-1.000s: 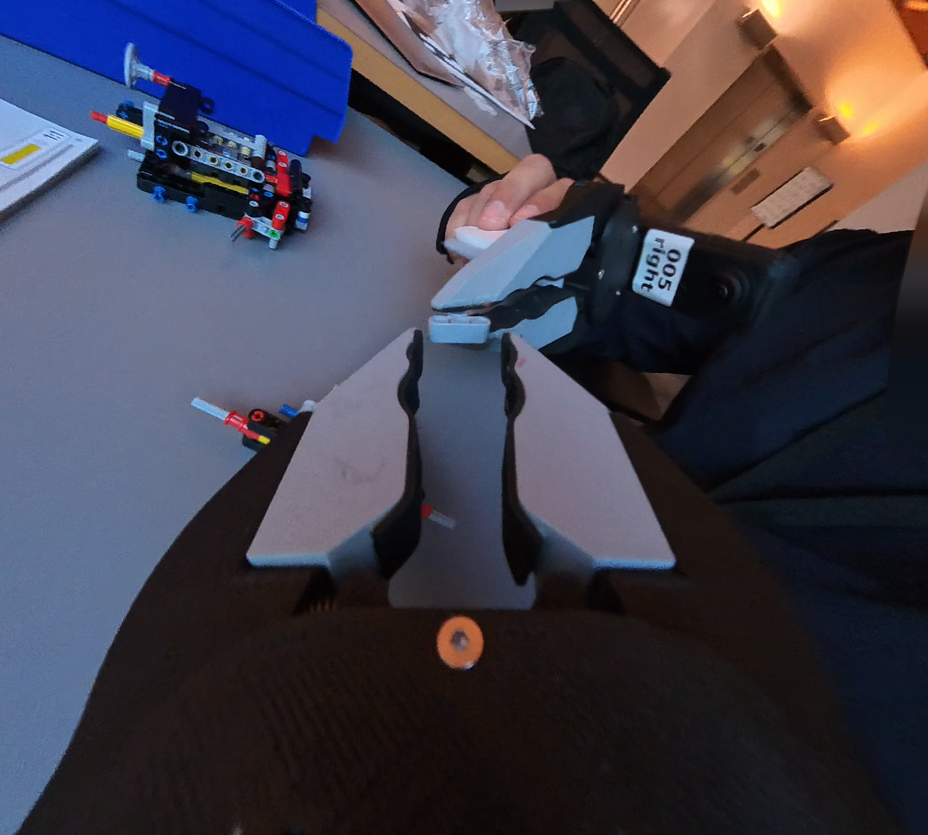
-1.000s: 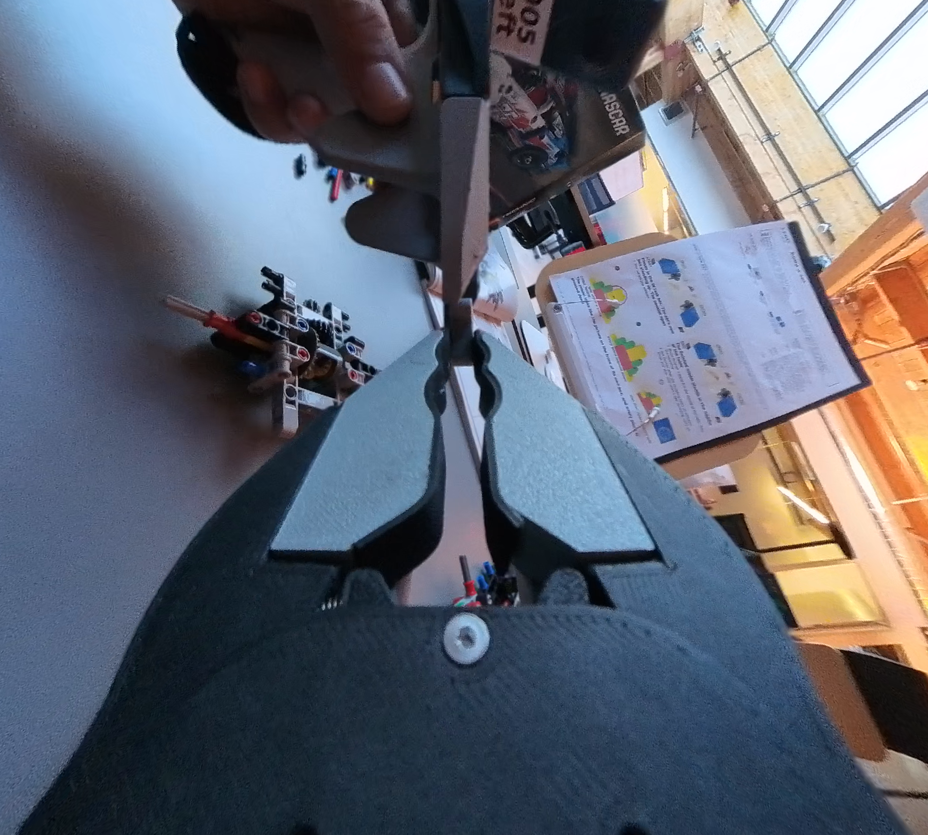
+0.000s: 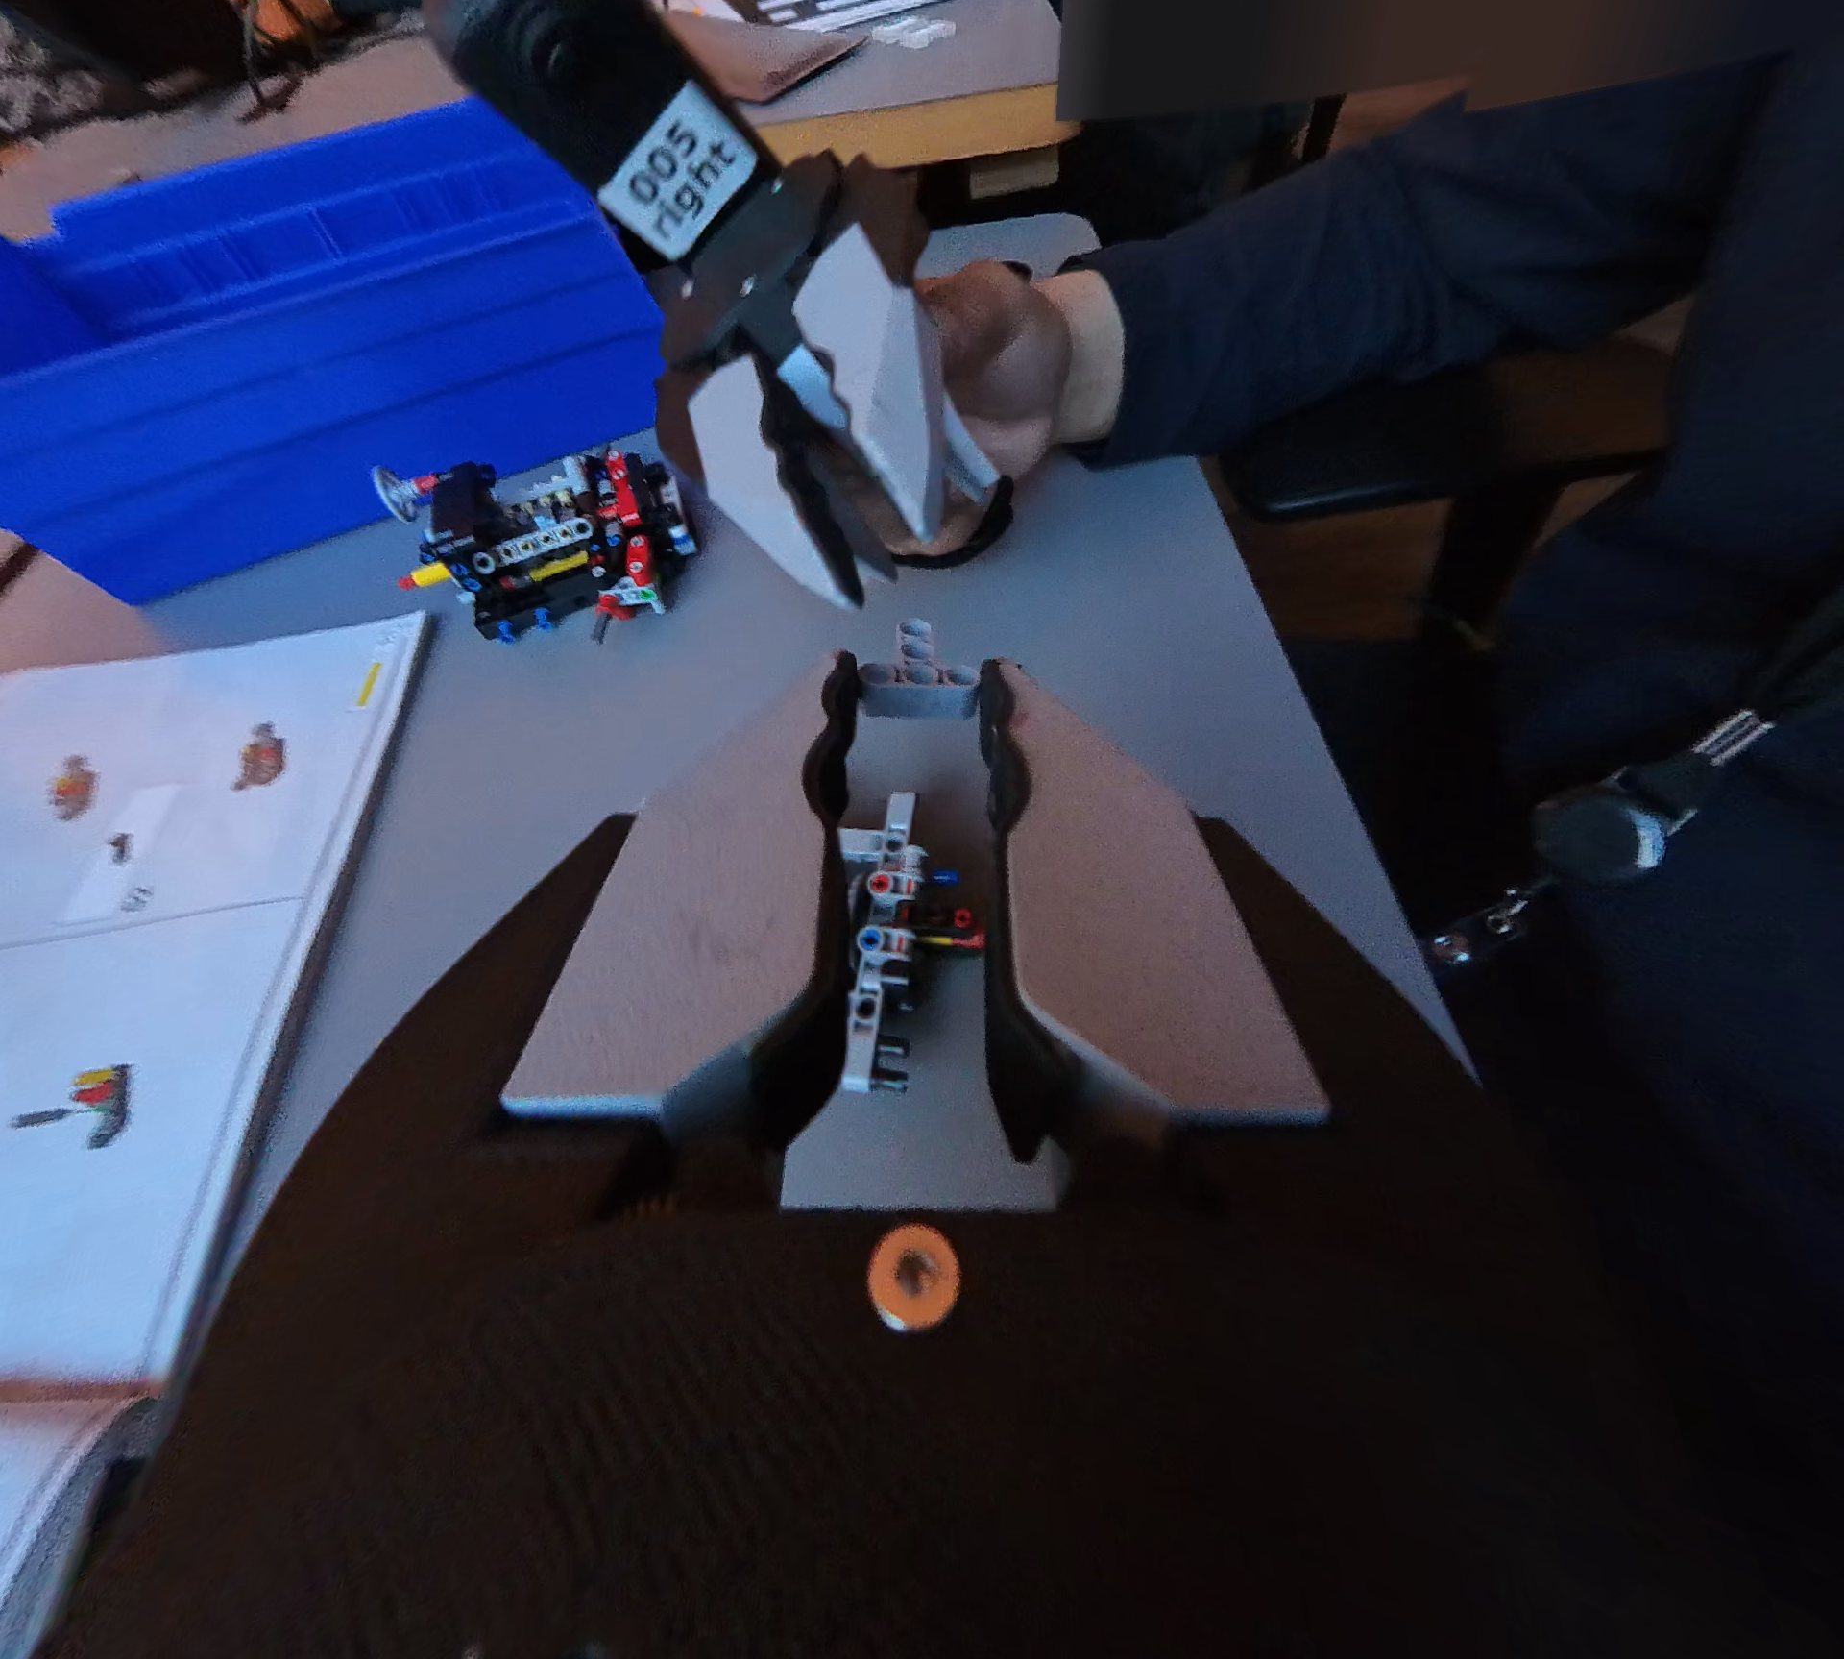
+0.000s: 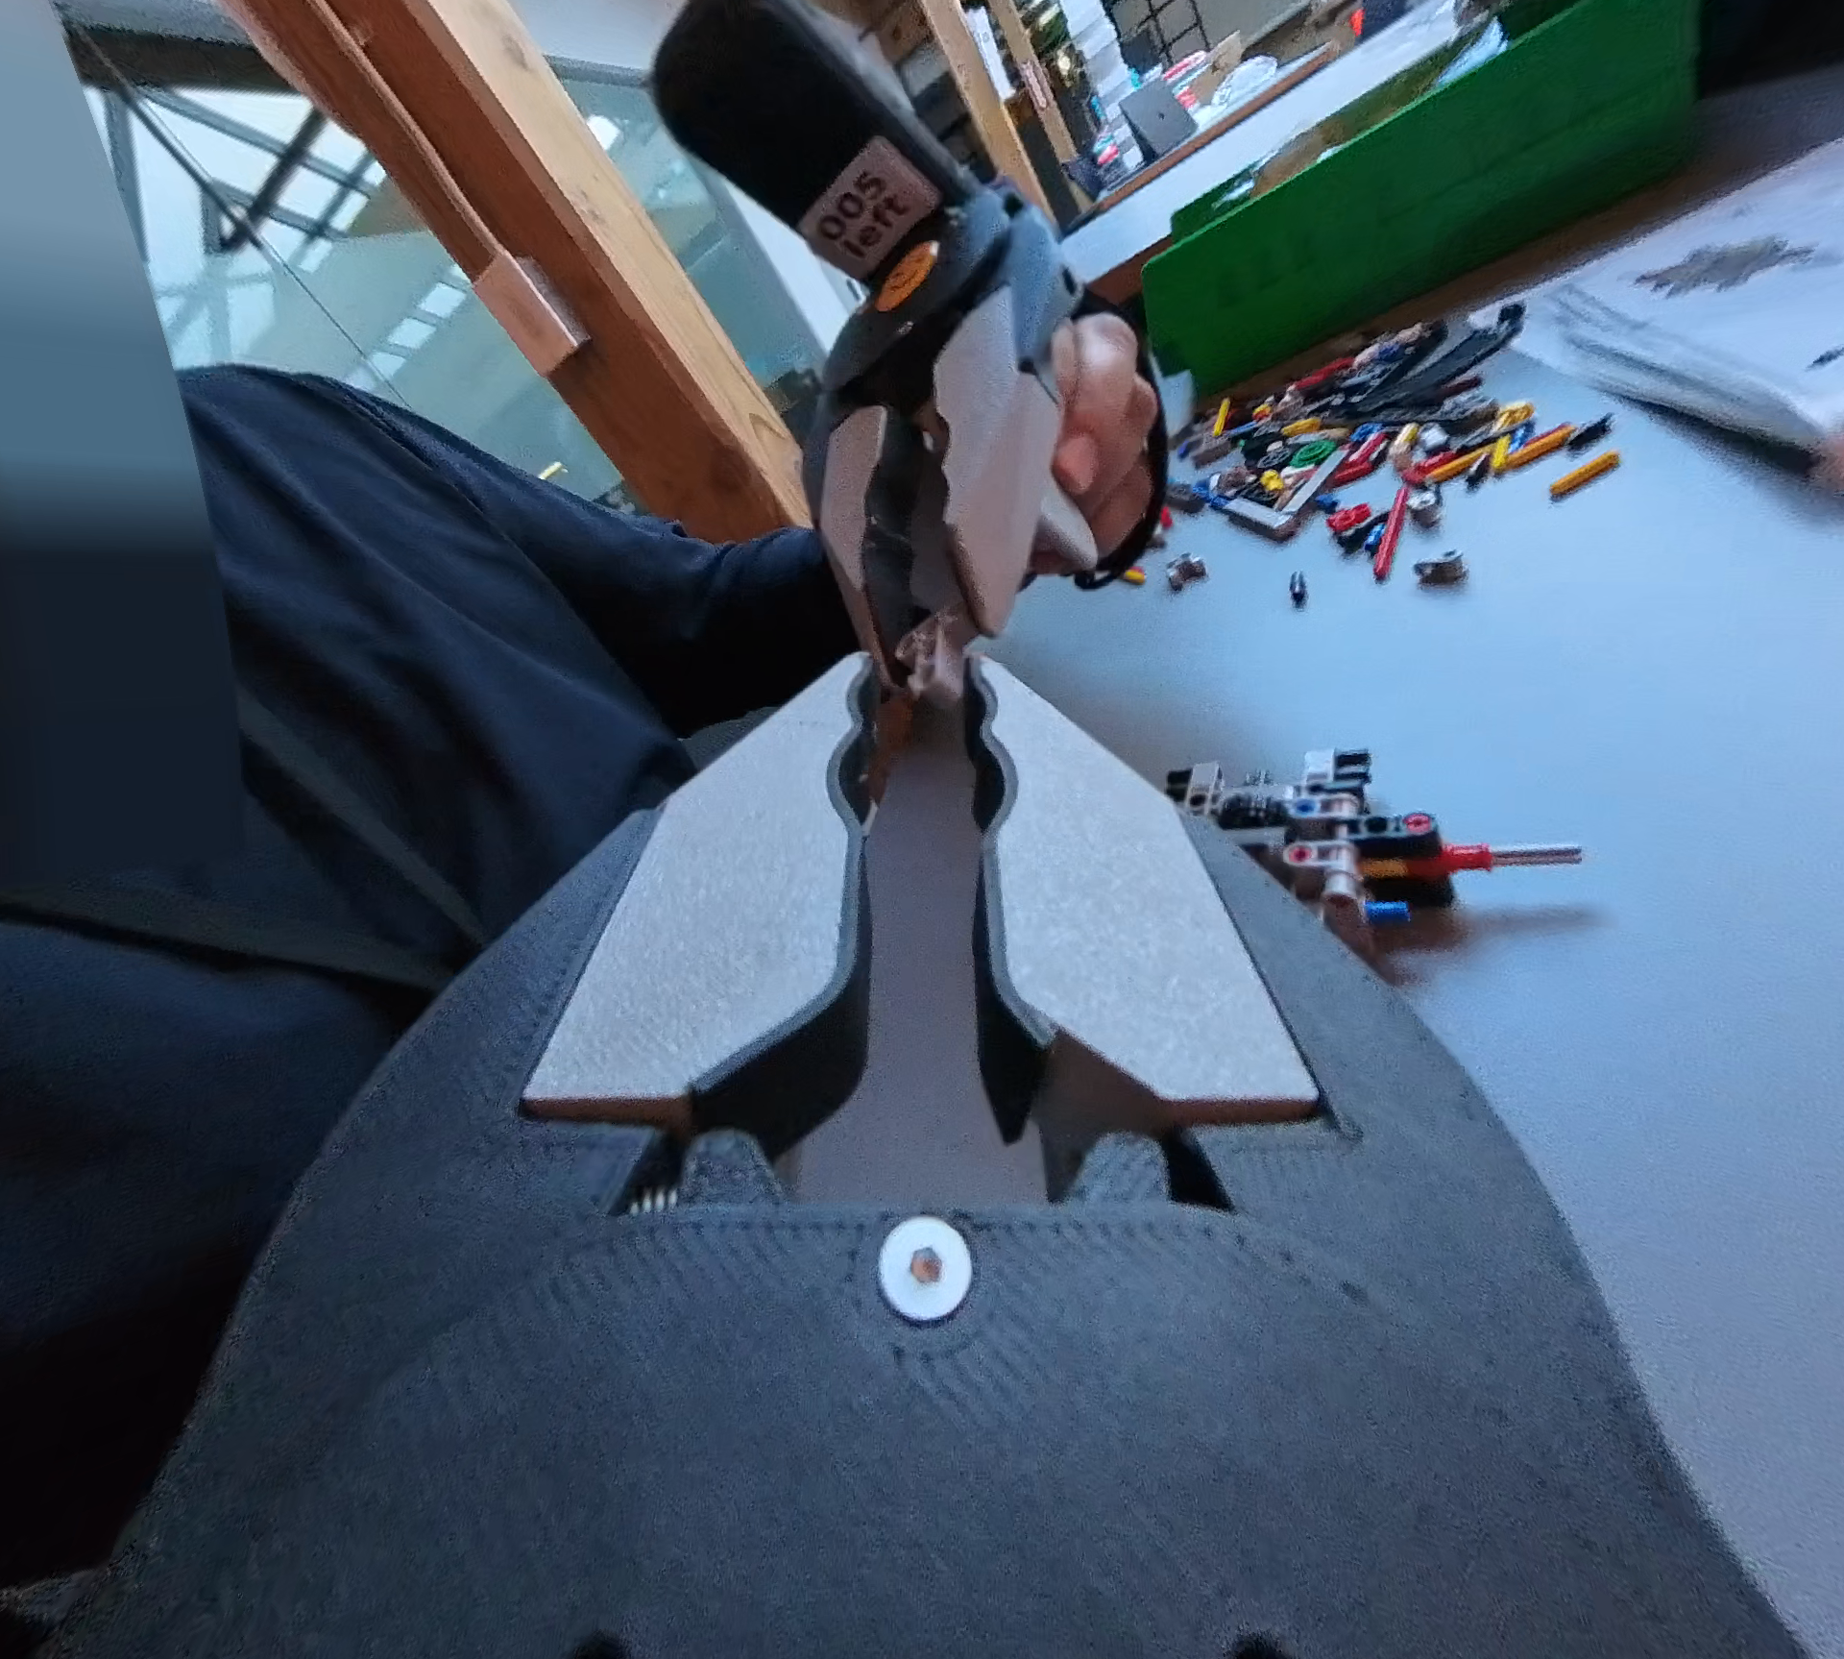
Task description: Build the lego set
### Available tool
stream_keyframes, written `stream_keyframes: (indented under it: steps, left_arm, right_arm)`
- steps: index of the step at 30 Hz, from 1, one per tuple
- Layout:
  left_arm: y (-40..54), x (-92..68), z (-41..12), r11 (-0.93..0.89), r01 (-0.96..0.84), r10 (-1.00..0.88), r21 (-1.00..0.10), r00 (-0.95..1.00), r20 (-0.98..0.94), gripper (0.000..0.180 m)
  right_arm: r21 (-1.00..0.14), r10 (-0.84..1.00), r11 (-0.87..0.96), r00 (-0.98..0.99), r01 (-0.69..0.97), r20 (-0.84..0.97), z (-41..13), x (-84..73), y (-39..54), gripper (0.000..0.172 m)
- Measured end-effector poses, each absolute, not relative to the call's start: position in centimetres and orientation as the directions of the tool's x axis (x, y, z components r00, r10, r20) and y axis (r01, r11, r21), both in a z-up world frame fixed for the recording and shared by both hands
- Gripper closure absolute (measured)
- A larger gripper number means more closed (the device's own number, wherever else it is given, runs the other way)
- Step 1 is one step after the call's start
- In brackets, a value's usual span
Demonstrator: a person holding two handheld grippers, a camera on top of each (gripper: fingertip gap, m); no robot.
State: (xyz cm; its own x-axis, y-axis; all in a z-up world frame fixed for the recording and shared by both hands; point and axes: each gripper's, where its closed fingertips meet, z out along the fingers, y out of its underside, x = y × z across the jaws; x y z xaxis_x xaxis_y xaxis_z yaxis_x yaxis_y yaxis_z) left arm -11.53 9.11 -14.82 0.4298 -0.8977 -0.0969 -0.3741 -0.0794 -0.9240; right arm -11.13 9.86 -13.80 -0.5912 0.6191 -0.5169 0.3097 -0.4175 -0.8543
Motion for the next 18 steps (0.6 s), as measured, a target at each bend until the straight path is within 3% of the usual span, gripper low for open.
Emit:
stream_keyframes:
  steps: [3,11,18]
  left_arm:
    - [8.9,-11.2,-14.4,-0.018,-0.397,-0.893,-0.918,0.419,-0.163,0.158]
    - [9.0,-10.6,-15.8,0.017,-0.496,-0.885,-0.868,0.397,-0.244,0.158]
    - [9.2,-10.6,-16.1,0.015,-0.521,-0.881,-0.854,0.397,-0.258,0.158]
  right_arm:
    - [-0.838,0.615,-0.411,-0.569,0.359,-0.546,-14.8,-11.5,9.7,0.154]
    - [-0.827,0.599,-0.383,-0.571,0.411,-0.561,-15.6,-11.6,8.8,0.166]
    - [-0.815,0.596,-0.392,-0.557,0.427,-0.579,-15.9,-11.7,8.9,0.164]
